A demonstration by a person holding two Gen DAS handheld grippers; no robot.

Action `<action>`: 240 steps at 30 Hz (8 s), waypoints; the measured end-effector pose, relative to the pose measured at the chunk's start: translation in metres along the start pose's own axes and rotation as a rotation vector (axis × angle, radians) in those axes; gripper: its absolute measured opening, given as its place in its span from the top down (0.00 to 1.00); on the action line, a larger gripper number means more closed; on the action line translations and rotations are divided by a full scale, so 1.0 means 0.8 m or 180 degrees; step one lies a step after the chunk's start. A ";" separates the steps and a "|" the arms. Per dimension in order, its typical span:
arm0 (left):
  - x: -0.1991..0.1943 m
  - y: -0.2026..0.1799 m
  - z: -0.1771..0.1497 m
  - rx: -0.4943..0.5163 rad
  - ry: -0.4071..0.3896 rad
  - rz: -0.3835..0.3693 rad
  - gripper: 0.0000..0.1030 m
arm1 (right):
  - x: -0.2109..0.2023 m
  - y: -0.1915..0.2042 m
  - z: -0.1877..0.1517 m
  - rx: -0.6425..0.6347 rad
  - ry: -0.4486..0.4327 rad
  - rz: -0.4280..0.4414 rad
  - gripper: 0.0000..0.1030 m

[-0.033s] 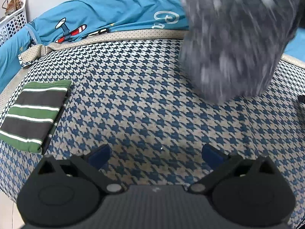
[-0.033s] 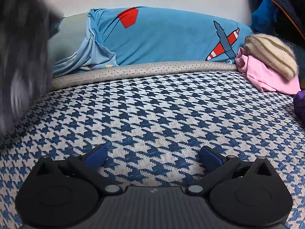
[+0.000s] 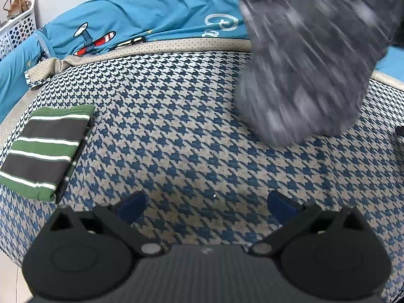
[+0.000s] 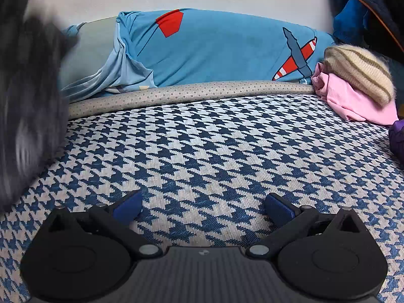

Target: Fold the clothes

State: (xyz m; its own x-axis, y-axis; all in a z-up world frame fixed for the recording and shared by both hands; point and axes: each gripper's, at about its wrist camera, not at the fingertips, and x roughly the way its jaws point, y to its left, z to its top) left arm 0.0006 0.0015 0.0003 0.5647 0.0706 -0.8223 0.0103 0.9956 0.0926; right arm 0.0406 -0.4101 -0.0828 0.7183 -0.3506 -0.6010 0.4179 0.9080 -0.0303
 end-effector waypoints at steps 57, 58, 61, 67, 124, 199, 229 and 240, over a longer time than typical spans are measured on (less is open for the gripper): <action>-0.011 0.011 -0.021 -0.0064 0.0016 0.0035 0.00 | -0.002 -0.002 0.002 -0.0002 0.0000 -0.0001 0.00; -0.012 0.009 -0.024 -0.0056 0.0026 0.0015 0.00 | -0.001 -0.002 0.002 -0.0002 0.0000 -0.0001 0.00; -0.020 0.001 -0.034 -0.0058 0.0023 -0.0046 0.00 | -0.002 -0.002 0.002 -0.0003 0.0000 -0.0001 0.00; -0.033 -0.013 -0.057 -0.0155 0.0007 -0.0035 0.00 | -0.002 -0.002 0.002 -0.0003 0.0001 -0.0002 0.00; -0.083 -0.112 -0.125 -0.0149 0.0352 -0.0017 0.00 | -0.083 -0.003 -0.029 -0.0694 0.0820 0.0602 0.00; -0.074 -0.142 -0.130 -0.0174 0.0227 0.0113 0.00 | -0.185 0.040 -0.108 -0.1175 0.0889 0.1049 0.00; -0.087 -0.180 -0.115 0.0027 -0.0032 0.0094 0.00 | -0.192 0.045 -0.075 -0.0879 0.0695 0.1095 0.00; -0.107 -0.196 -0.125 0.0108 -0.0239 0.0049 0.00 | -0.192 0.042 -0.073 -0.0877 0.0646 0.1112 0.00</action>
State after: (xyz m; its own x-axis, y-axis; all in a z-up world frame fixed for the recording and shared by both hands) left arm -0.1315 -0.1545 0.0000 0.6254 0.0800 -0.7762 0.0283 0.9918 0.1250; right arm -0.0884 -0.3126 -0.0380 0.6550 0.0128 -0.7555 -0.0112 0.9999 0.0072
